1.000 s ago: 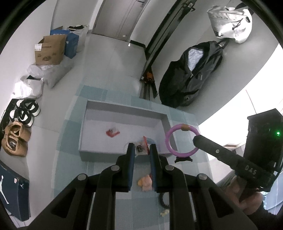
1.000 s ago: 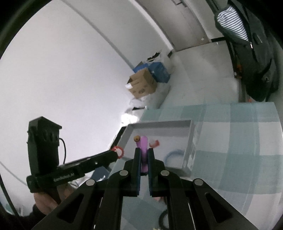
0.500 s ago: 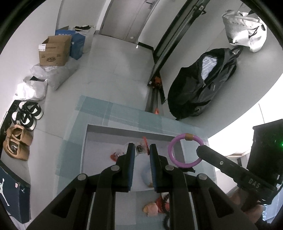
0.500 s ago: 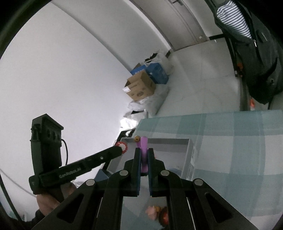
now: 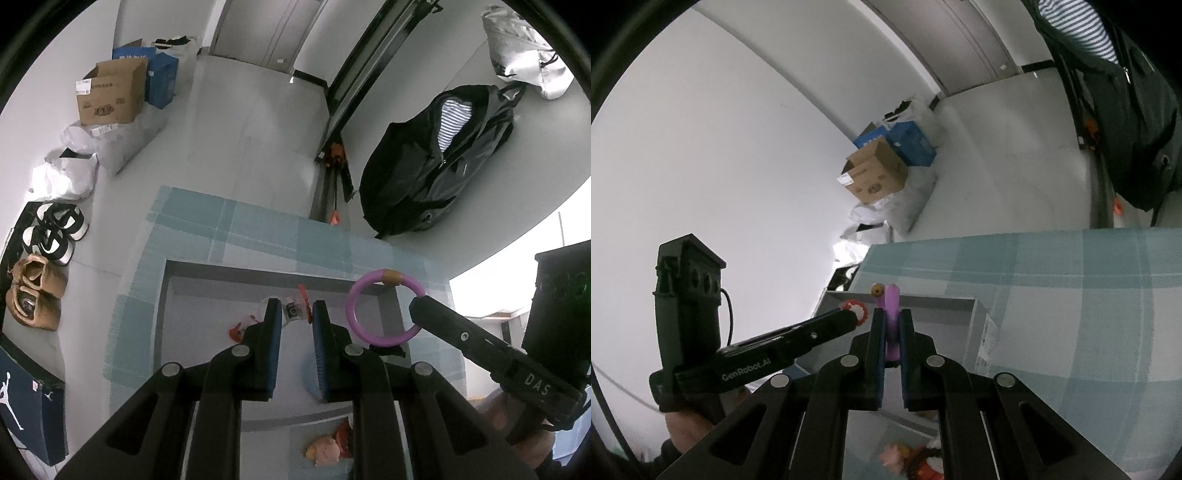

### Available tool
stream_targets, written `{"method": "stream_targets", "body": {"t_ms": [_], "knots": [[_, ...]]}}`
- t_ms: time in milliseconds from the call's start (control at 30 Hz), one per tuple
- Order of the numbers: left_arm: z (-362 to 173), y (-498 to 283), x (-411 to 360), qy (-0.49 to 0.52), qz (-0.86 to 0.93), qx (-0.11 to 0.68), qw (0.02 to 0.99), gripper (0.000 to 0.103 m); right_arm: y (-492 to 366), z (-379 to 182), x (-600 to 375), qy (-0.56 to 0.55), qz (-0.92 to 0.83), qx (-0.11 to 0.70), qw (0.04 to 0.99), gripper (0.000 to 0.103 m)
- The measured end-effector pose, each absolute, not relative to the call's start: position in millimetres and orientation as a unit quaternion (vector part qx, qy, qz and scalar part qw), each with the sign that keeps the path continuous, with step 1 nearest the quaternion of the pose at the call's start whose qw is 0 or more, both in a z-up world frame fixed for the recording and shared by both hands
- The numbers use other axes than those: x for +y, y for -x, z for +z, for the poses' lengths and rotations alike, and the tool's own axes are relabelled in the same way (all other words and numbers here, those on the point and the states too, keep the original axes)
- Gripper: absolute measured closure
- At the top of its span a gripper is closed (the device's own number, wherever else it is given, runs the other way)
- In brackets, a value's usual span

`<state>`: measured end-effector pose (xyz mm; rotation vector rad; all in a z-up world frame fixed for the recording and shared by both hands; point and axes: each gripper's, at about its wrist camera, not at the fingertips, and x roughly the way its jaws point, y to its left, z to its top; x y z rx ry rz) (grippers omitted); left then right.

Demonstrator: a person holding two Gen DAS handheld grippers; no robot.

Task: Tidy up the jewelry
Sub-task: 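Carry both items over the grey box and open both tools to release, then withdraw both tools from the box toward the black bracelets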

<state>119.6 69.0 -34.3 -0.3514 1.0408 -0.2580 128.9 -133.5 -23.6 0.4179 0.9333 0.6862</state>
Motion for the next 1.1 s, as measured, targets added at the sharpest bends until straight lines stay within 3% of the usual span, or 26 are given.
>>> {"method": "stream_targets", "body": {"t_ms": [533,800,833,933,1100], "knots": [[-37.7,-125.7,69.6,0.178,-0.131,0.501,0.837,0.091,-137.3,-33.8,-129.2,-0.19,0.327,0.458,0.804,0.097],[-38.3,-124.1,67.6,0.185,-0.142,0.512,0.826,0.089,-133.6,-32.7,-128.6,-0.185,0.329,0.459,0.804,0.087],[-37.4,-123.5,67.1,0.182,-0.145,0.513,0.826,0.086,-132.5,-31.1,-129.7,-0.188,0.332,0.455,0.804,0.087],[-34.5,-120.3,67.2,0.175,-0.14,0.508,0.832,0.051,-128.5,-27.0,-133.3,-0.189,0.33,0.446,0.81,0.078],[-29.3,-113.9,72.3,0.175,-0.132,0.493,0.842,0.051,-123.7,-23.2,-136.5,-0.19,0.327,0.44,0.815,0.074]]}}
